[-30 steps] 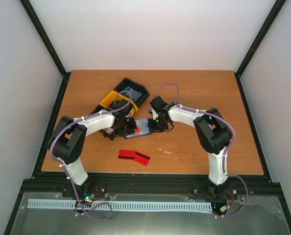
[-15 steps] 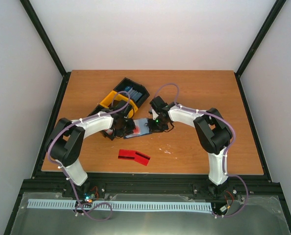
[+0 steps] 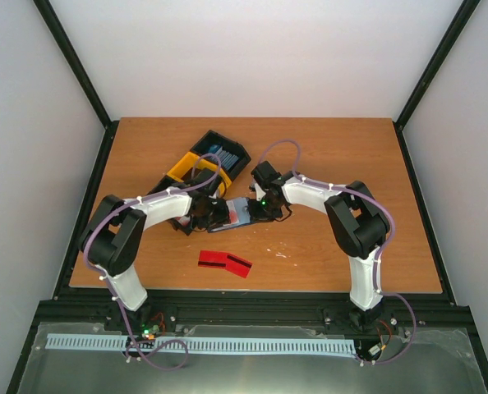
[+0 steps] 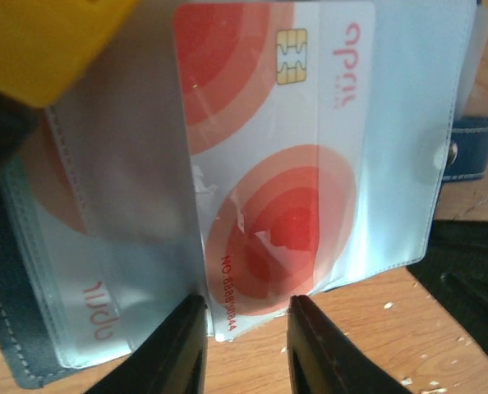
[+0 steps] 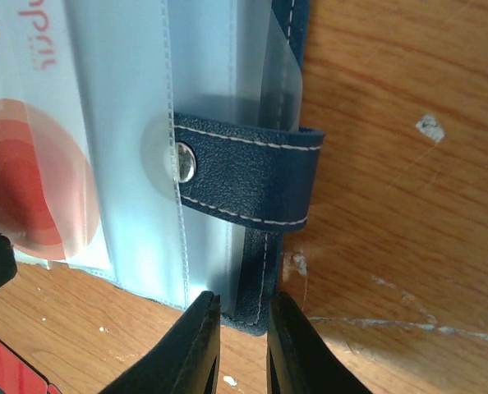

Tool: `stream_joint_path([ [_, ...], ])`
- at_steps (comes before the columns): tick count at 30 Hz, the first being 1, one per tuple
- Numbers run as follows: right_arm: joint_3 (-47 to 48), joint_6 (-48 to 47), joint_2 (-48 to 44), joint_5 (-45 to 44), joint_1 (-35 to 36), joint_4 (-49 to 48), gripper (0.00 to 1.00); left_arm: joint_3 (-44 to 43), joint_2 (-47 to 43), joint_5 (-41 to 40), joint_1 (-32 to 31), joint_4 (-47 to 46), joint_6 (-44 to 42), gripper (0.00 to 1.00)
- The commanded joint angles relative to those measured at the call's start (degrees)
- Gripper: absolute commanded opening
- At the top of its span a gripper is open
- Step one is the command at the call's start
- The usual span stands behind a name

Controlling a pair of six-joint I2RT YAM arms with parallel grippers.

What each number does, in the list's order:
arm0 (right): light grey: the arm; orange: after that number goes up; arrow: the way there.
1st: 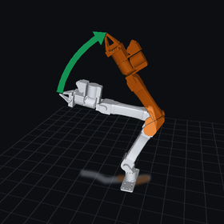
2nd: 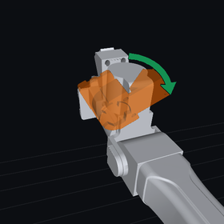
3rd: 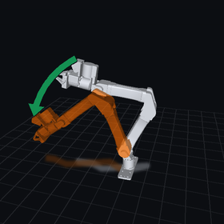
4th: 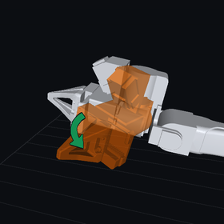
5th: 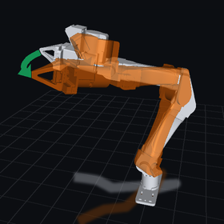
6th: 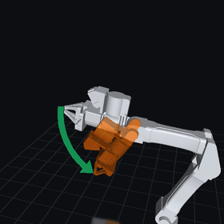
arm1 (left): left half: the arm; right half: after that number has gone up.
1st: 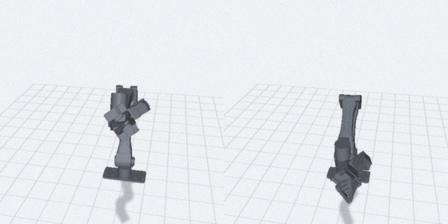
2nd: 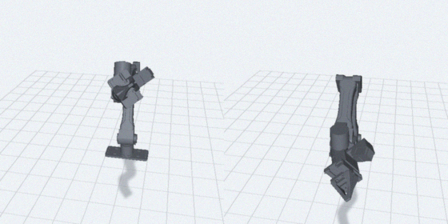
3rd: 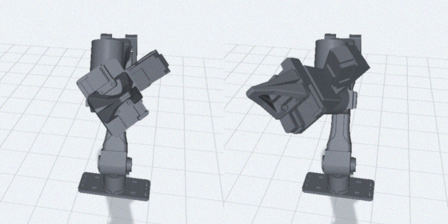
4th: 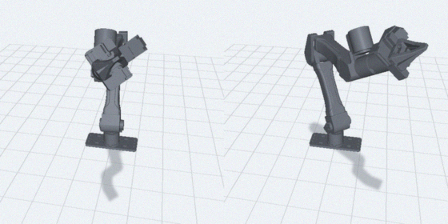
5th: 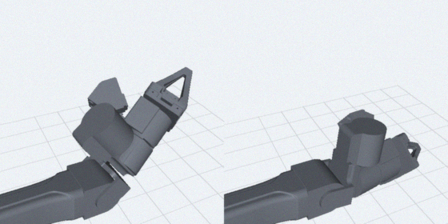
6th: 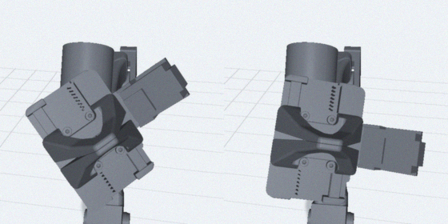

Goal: Put the credit cards into the card holder
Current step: Insert the credit card into the card holder.

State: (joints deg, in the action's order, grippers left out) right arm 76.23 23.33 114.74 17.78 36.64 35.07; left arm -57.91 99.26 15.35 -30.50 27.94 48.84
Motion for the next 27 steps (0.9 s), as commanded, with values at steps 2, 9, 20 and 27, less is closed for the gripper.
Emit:
stream_joint_path([
  [2,-1.79,-0.28,2.16,-2.92,0.62,0.53,0.18,-3.51,-0.30,-3.10,-0.17,3.70,-2.05,0.38],
  [9,-1.86,-0.22,2.21,-2.93,0.61,0.44,0.18,-6.44,-0.57,-6.54,-0.15,6.75,-2.35,0.43],
  [20,-1.50,-0.18,2.34,-2.92,0.62,0.44,0.18,-11.29,6.58,-9.38,-0.08,7.86,-4.00,0.40],
  [27,-1.04,-0.27,2.23,-3.34,0.59,0.61,0.18,-11.34,6.94,-6.87,-0.04,5.62,-4.87,0.41],
])
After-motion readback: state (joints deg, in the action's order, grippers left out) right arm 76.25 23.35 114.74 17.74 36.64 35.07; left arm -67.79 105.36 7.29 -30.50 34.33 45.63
